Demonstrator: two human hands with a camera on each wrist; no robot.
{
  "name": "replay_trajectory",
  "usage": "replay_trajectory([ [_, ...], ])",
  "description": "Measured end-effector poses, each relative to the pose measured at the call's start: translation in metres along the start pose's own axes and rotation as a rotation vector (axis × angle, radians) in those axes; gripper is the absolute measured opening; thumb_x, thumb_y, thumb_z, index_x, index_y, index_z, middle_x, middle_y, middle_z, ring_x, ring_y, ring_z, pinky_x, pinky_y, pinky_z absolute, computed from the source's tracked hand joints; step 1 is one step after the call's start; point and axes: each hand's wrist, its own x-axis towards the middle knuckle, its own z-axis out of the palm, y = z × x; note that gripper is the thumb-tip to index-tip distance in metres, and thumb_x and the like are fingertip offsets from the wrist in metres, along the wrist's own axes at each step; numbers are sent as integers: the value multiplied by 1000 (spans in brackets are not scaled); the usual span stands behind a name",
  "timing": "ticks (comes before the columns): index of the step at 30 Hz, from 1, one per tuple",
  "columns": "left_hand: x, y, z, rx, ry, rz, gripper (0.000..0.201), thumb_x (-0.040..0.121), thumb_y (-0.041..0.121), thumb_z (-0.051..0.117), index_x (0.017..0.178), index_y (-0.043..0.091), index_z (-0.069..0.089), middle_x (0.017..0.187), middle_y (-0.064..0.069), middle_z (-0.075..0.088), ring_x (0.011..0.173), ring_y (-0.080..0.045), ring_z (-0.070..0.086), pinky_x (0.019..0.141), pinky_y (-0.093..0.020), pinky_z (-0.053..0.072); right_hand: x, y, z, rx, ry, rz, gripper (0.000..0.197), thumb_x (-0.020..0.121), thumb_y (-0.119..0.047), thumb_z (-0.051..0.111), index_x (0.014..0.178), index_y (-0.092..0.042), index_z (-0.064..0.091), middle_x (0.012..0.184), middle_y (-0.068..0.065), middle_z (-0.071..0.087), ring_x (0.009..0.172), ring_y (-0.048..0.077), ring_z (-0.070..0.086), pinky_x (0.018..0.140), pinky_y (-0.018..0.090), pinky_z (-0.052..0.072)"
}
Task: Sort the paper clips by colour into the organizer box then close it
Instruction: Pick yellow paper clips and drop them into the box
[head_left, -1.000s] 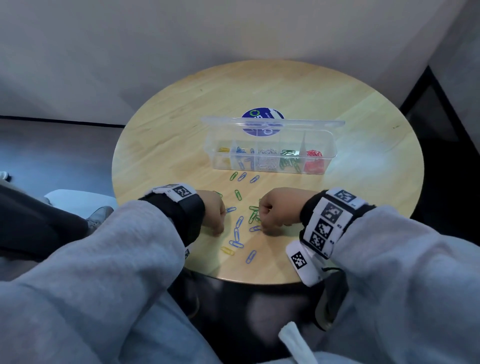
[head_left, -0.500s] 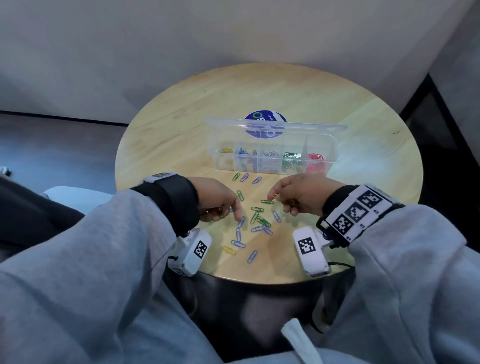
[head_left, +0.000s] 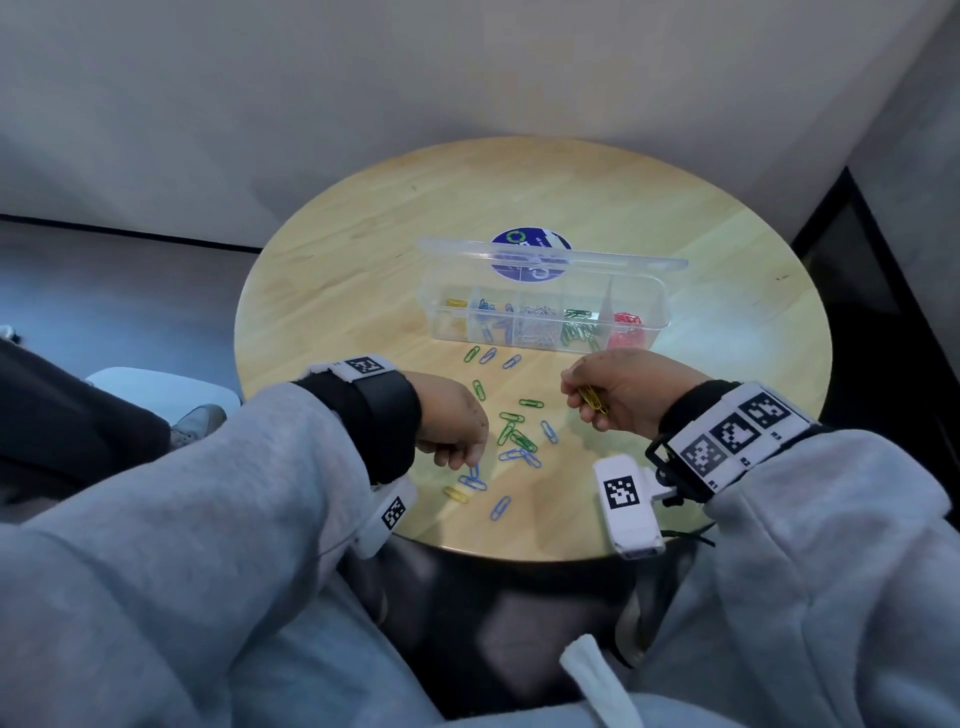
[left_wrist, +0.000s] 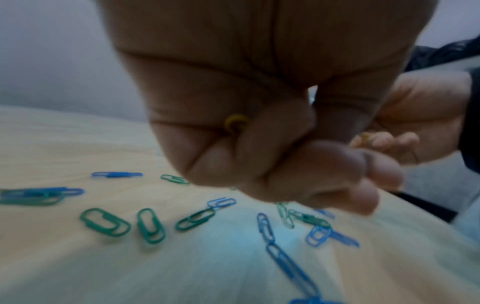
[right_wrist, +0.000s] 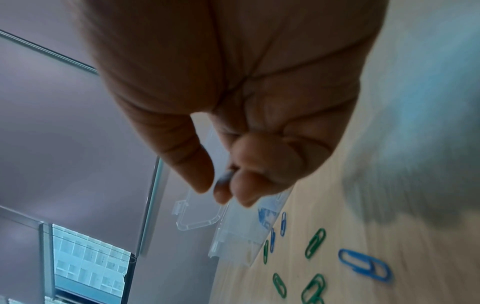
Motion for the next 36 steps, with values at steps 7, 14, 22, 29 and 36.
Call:
replay_trajectory([
  [7, -11, -3, -11, -69, 39, 23, 41, 79, -4, 34, 61, 18, 64, 53, 1, 46, 48, -13, 34, 47, -21, 22, 3, 3, -2, -1, 11, 43, 24, 97, -14, 45, 73, -8, 48, 66, 5, 44, 51, 12, 39, 37, 15, 31],
  [14, -4, 0, -4, 302, 144, 6, 12, 71, 25, 66, 60, 24, 62, 60, 9, 51, 59, -10, 44, 58, -21, 36, 9, 7, -6, -3, 33, 56, 23, 96, -15, 47, 73, -10, 45, 66, 5, 45, 48, 12, 40, 36, 15, 31],
  [22, 4, 1, 12, 688, -3, 50, 22, 75, 22, 70, 96, 24, 71, 84, 6, 53, 75, -11, 49, 60, -21, 37, 10, 7, -13, -36, 40, 38, 23, 96, -16, 48, 74, -9, 46, 66, 5, 45, 51, 13, 40, 38, 17, 32],
  [29, 11, -5, 12, 692, 70, 153, 17, 74, 24, 73, 82, 28, 58, 68, 10, 42, 61, -5, 40, 54, -21, 31, 11, 7, -13, -51, 33, 27, 23, 96, -15, 48, 74, -9, 45, 66, 5, 44, 51, 14, 40, 40, 18, 31],
  [36, 12, -1, 11, 715, 113, 136, 21, 77, 27, 71, 98, 21, 69, 88, 7, 50, 80, -12, 46, 67, -23, 35, 14, 7, -15, -48, 42, 31, 22, 96, -16, 47, 75, -9, 45, 67, 5, 44, 52, 14, 39, 42, 19, 31],
])
